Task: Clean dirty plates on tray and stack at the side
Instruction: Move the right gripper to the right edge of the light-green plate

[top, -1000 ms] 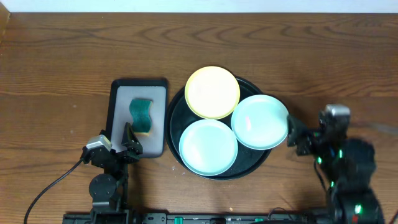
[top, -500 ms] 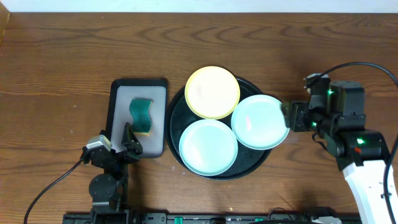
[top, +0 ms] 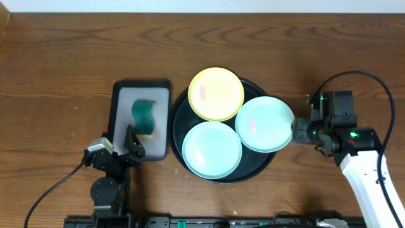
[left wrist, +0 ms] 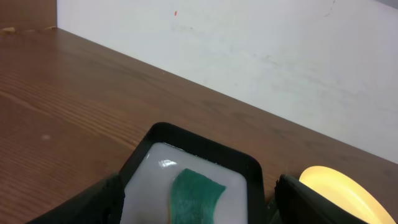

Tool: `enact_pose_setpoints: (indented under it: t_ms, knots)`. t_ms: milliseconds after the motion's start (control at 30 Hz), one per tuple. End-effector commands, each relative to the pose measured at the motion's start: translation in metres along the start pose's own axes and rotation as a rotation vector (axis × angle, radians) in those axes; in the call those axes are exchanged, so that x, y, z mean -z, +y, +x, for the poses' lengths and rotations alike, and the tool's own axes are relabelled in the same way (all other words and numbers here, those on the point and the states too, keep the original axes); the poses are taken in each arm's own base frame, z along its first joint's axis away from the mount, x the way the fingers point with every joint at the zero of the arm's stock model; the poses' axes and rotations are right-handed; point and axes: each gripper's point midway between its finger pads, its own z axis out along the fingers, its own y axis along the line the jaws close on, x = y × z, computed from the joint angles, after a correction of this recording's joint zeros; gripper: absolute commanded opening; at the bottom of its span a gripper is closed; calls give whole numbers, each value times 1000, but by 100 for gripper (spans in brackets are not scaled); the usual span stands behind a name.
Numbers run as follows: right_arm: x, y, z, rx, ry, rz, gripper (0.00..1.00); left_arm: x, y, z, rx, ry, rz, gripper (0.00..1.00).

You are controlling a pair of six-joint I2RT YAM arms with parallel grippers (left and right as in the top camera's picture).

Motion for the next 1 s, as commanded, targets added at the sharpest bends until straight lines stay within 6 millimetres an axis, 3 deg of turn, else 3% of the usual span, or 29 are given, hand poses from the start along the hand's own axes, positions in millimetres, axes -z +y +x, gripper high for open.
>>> enact_pose_setpoints:
  t_ms: [0,33,167,467,600,700,800,967]
  knots:
    - [1,-2,-5,-12,-27,12,60,-1,9,15,-15,46,-32,78]
    - [1,-2,-6,-12,-28,12,60,-1,8,12,-14,33,-31,78]
    - [1,-2,-5,-12,-25,13,66,9,-33,-21,33,1,152,78]
    - [1,-3,-4,-12,-20,14,72,63,-58,-103,61,205,71,78]
    - [1,-3,-4,-12,-20,14,73,75,-68,-134,-6,328,29,78]
    - [1,-3,-2,-13,-12,15,73,78,-71,-143,-85,470,-7,78]
    - [1,-3,0,-13,-5,16,73,74,-70,-139,-153,622,-39,78]
    - [0,-2,3,-29,5,6,76,45,-67,-124,-170,756,-74,78]
